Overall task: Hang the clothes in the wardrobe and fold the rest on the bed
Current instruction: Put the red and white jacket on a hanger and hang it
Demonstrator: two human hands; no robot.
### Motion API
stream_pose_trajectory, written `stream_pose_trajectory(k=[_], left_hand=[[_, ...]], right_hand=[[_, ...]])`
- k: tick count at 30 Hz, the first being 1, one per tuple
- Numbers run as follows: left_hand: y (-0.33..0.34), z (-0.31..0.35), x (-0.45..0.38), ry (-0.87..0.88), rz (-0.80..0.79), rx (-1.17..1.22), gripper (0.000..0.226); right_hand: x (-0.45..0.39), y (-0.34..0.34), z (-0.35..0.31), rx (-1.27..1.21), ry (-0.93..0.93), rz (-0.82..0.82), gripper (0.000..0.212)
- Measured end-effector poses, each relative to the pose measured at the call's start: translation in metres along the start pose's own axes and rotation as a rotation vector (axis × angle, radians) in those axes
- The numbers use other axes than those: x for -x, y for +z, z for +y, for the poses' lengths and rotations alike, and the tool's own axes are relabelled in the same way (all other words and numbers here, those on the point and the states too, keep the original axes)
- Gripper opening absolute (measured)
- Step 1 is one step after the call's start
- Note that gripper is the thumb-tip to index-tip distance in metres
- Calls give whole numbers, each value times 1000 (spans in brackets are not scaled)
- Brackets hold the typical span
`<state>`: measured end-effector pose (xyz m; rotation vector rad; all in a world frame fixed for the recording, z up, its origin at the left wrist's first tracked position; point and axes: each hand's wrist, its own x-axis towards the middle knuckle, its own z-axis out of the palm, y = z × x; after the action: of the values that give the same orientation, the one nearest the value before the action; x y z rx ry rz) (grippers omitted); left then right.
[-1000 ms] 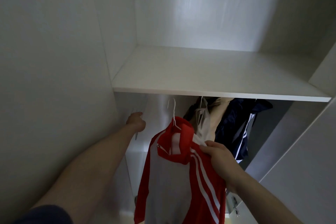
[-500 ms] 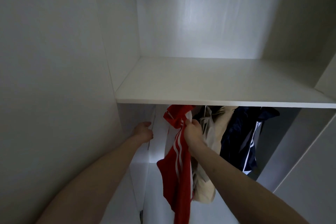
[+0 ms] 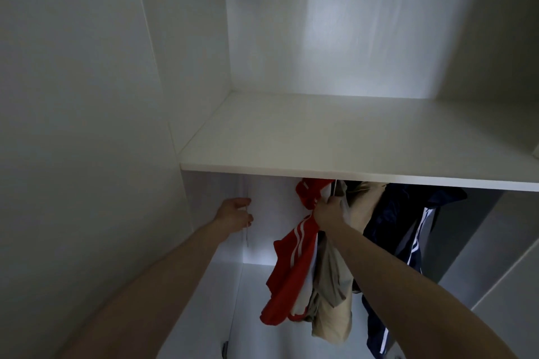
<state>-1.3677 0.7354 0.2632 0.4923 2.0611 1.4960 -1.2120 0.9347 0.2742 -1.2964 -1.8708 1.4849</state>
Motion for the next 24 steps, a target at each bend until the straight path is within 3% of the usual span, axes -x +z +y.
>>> stream_pose_trajectory(k=[3,8,13,20,24], left_hand=[[7,3,-3,24,-12,13,59],[26,14,-3,46,-25,79,59],[46,23,6,52,-53,172,60],[70,27,39,85,-72,212,58],[77,14,68,69,-70,242,54]], right_hand=[[-7,-10,17,194,-23,-55,42],[-20,-33,29,486,-20,-132,31],[-35,-67,45,714,-69,-107,27],[-38,-72,59,604,-147,-181,33],[-30,-73,67,526,-233,-212,25]])
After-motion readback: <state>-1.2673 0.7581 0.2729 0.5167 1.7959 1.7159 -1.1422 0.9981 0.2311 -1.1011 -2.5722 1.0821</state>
